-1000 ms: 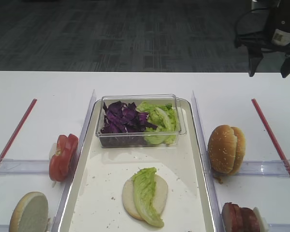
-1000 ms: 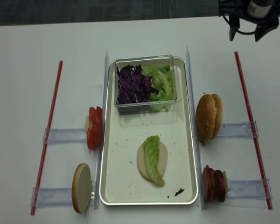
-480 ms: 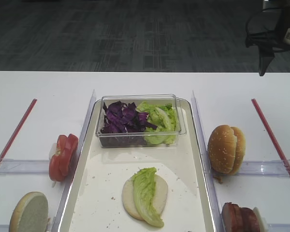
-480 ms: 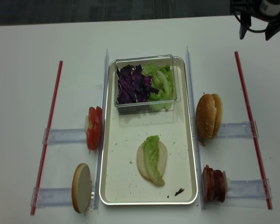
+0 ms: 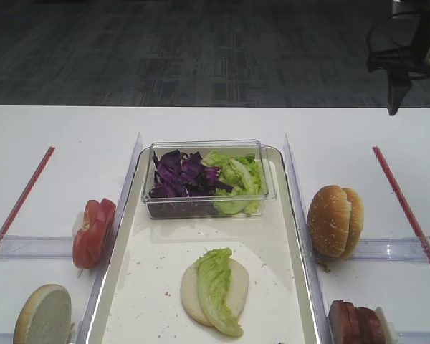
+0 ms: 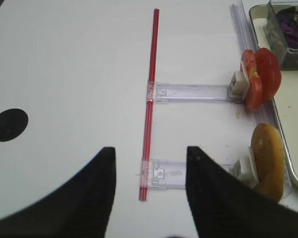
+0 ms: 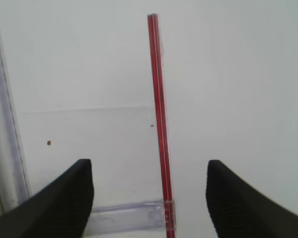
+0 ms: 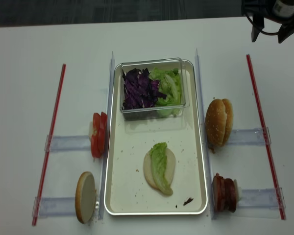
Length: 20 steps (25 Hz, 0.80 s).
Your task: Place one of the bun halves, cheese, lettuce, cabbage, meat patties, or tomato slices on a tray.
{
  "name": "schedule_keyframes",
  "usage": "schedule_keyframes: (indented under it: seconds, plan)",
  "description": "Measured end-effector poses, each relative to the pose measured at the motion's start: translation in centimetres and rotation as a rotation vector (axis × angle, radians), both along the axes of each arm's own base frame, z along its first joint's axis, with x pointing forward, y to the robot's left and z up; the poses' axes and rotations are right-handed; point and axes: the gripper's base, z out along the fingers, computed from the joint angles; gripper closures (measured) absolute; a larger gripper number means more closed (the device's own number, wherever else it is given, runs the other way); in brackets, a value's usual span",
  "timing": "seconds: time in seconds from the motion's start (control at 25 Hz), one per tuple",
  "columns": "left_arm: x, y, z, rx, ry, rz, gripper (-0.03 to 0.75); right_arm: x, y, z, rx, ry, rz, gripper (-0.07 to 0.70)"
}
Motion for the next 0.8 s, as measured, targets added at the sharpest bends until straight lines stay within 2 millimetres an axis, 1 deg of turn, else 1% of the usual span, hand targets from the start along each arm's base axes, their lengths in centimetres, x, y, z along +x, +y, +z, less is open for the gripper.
schedule_keyframes:
  seconds: [0.2, 0.36, 0.4, 0.6, 0.72, 0.8]
  plan:
    - [0.0, 0.0, 0.0, 0.0, 0.0, 0.0, 0.413, -2.2, -0.2, -0.2, -0.024, 0.037, 0.011, 0.122]
    - [0.0, 0.0, 0.0, 0.0, 0.0, 0.0, 0.413, -4.2, -0.3, 0.2, -0.025, 0.051, 0.014, 0.122]
    - [0.0, 0.0, 0.0, 0.0, 0.0, 0.0, 0.413, -4.7, -0.3, 0.5, -0.025, 0.046, 0.014, 0.122]
    - [0.0, 0.0, 0.0, 0.0, 0.0, 0.0, 0.413, -7.9, -0.3, 1.7, -0.025, 0.034, 0.014, 0.123]
    - [0.0, 0.0, 0.0, 0.0, 0.0, 0.0, 0.413, -10.0, -0.4, 2.0, -0.025, 0.034, 0.014, 0.123]
    - [0.0, 0.0, 0.0, 0.0, 0.0, 0.0, 0.413, -11.6, -0.5, 1.9, -0.037, 0.044, 0.016, 0.123]
